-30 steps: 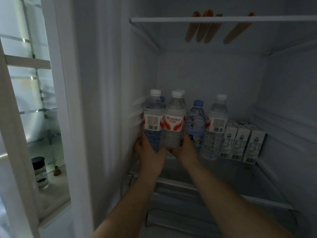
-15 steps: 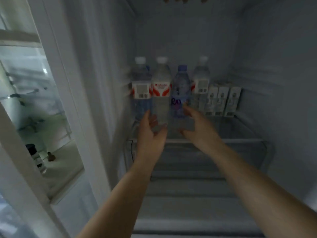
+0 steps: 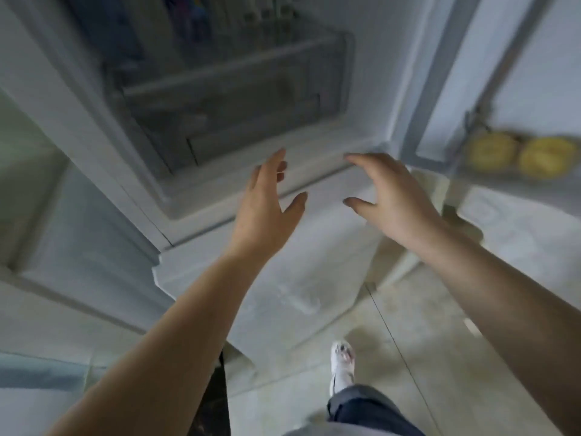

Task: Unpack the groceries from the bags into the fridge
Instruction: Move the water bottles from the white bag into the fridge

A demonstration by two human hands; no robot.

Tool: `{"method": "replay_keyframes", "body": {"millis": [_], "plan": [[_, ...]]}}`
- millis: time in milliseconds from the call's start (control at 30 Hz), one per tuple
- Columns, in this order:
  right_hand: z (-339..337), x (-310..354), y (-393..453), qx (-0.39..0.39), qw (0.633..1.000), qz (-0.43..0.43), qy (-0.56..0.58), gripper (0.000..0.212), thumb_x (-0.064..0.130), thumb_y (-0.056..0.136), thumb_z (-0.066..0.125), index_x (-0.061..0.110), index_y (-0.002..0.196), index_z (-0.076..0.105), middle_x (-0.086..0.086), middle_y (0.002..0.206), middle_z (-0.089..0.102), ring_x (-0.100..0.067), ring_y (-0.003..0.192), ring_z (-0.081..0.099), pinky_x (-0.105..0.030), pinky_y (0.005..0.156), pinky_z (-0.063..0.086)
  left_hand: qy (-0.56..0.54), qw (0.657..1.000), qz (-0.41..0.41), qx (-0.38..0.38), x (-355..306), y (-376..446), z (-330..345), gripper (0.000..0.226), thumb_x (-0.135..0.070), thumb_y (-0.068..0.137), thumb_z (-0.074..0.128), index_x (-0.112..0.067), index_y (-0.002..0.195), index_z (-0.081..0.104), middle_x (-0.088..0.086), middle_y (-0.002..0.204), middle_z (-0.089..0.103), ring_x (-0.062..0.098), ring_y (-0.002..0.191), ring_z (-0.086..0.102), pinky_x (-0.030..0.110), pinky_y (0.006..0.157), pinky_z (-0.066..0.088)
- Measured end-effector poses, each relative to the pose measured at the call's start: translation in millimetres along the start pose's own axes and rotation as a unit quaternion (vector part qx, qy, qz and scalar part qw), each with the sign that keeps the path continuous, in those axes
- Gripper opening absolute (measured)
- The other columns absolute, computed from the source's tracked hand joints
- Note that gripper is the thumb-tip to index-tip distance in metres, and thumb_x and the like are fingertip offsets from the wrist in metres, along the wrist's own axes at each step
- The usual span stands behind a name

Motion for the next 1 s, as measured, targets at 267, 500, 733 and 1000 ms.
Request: {"method": "replay_keyframes", "body": {"millis": [267,500,733,1000], "plan": [[-16,-77,-177,0.025,0.974,0.222,-0.019,0.063,0.020,0.080,0.070,0.024,0.137,0.044,-0.003,0.134,0.049,-0.026,0.123,0.045,-0.039,0.104,0.035,0.055,0.967,0.085,0.235,-33,-101,112,0.063,-0.026,0.088,0.060,-0.024,0.144,0.030,-0.002,0.136,0.044,0.017,0.125,0.045,0.036,0.102,0.040],[-62,-145,-307,0.002,0.937,0.348,-0.027,0.064,0.025,0.080,0.071,0.026,0.138,0.043,-0.003,0.135,0.049,-0.025,0.123,0.045,-0.038,0.104,0.035,0.043,0.916,0.147,0.371,-88,-160,216,0.059,-0.027,0.085,0.062,-0.021,0.139,0.038,0.001,0.130,0.047,0.019,0.117,0.049,0.042,0.097,0.044],[-142,-238,-418,-0.035,0.904,0.425,-0.034,0.063,0.025,0.080,0.072,0.023,0.137,0.045,-0.007,0.131,0.051,-0.027,0.121,0.046,-0.035,0.098,0.036,0.009,0.881,0.198,0.429,-200,-211,350,0.058,-0.022,0.086,0.063,-0.016,0.139,0.040,0.003,0.133,0.048,0.017,0.122,0.047,0.031,0.099,0.041],[-223,-347,-470,-0.038,0.890,0.454,-0.025,0.063,0.024,0.080,0.071,0.023,0.137,0.044,-0.006,0.131,0.050,-0.027,0.121,0.045,-0.038,0.101,0.037,-0.010,0.877,0.184,0.443,-291,-228,466,0.057,-0.023,0.087,0.063,-0.019,0.139,0.040,0.000,0.134,0.046,0.014,0.122,0.046,0.022,0.096,0.036]]}}
Point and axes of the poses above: each hand's wrist, its own y-axis towards the middle knuckle, its own z-axis out of the palm, x = y × z, the point moved 3 cm from there along y, towards the middle knuckle
